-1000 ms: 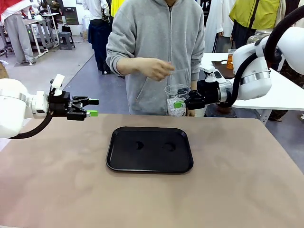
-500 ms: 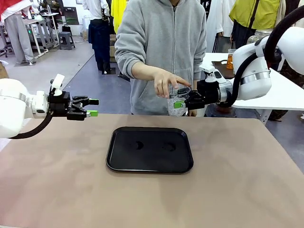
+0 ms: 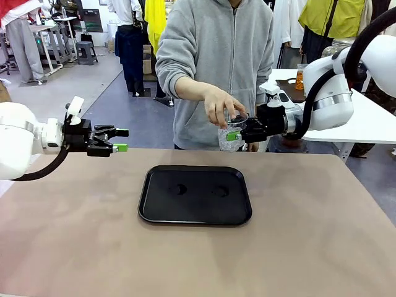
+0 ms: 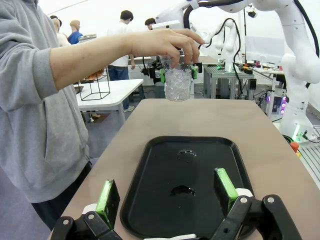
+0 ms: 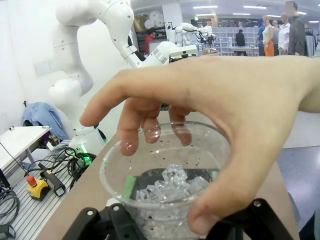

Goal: Pour the drink into the iced cup.
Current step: Open the gripper to release the iced cup you were holding.

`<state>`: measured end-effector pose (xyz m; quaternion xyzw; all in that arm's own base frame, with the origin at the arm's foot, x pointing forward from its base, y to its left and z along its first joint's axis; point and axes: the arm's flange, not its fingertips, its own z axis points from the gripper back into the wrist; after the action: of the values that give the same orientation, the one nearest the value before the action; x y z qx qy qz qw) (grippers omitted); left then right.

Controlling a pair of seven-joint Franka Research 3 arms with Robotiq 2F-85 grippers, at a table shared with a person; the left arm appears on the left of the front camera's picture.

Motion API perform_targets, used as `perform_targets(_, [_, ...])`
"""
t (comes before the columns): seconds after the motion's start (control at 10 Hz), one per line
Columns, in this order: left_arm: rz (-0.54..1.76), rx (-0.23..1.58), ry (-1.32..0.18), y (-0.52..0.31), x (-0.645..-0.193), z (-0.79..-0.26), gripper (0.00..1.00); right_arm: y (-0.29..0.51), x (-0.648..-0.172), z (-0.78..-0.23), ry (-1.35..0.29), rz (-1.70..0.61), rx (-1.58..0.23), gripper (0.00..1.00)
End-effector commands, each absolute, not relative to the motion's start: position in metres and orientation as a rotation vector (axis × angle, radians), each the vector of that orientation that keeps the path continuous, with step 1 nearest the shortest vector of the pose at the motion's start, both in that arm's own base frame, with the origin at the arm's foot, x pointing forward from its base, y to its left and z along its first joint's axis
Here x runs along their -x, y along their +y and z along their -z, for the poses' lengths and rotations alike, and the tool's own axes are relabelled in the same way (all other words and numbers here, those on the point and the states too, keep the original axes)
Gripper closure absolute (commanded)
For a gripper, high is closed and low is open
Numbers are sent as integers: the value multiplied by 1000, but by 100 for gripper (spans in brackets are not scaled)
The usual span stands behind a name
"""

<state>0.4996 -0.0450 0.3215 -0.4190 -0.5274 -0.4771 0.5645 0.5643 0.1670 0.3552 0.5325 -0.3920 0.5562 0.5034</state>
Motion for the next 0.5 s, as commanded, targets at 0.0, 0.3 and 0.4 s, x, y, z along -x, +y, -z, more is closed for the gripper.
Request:
perform_targets(0.0, [1122, 991, -1240, -45, -500, -324, 0, 169, -562, -360, -968, -1324, -1303, 29])
perform_targets(0.3, [1122, 991, -1240, -45, -500, -324, 0, 169, -562, -360, -968, -1324, -1303, 29])
perform_targets(0.4, [1122, 991, -1240, -45, -500, -324, 0, 169, -562, -360, -968, -1324, -1303, 29])
